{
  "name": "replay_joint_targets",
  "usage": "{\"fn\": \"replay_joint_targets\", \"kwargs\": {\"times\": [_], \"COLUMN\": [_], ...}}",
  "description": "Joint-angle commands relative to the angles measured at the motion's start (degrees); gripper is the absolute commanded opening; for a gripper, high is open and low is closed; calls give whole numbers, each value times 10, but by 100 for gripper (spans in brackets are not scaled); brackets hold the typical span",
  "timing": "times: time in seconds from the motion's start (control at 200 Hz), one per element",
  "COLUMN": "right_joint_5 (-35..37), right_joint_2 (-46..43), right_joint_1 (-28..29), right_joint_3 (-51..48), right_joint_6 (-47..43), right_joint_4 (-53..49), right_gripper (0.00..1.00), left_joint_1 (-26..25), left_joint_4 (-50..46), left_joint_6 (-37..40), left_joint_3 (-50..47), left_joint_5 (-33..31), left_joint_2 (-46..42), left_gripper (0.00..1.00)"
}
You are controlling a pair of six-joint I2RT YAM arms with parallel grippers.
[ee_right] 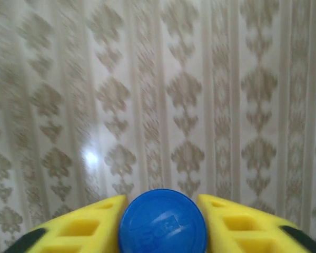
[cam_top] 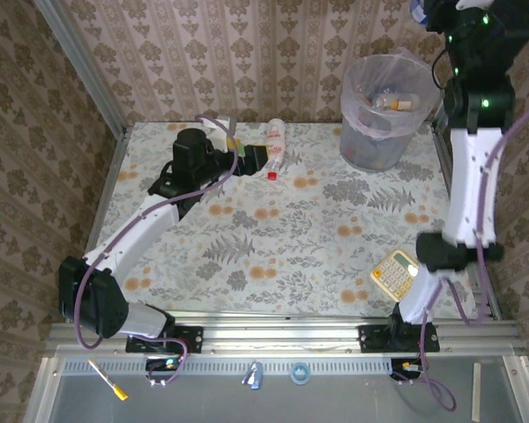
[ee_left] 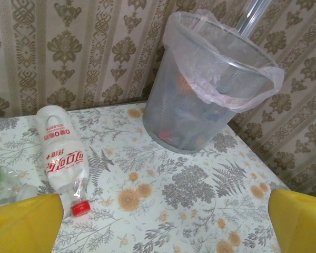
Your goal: Throw the plastic bottles in the bin
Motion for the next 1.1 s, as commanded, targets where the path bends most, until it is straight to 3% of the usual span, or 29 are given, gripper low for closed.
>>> {"fn": "replay_joint_targets", "kwargs": {"times": [0.0, 0.055, 0.38, 0.735, 1.095], "right_joint_5": [-17, -14, -40, -75, -116], "right_joint_2": [111, 116, -77, -75, -91], "right_joint_1": [-4, -4, -4, -4, -3], "right_joint_3": [155, 160, -159, -98, -98], "right_joint_6": [61, 64, 66, 55, 55], "right_joint_4": [-323, -327, -111, -175, -194], "right_gripper": [74, 82, 87, 93, 95], "left_joint_1": [4, 4, 13, 13, 0], "left_joint_4": [-21, -30, -44, -94, -240], "left_joint_6": [-10, -11, -14, -14, 13], "left_joint_3": [1, 1, 9, 48, 133], "left_joint_5": [-8, -14, -13, -9, -35], "left_joint_2": [-14, -13, 0, 43, 112], "left_gripper": [100, 100, 100, 100, 98]}}
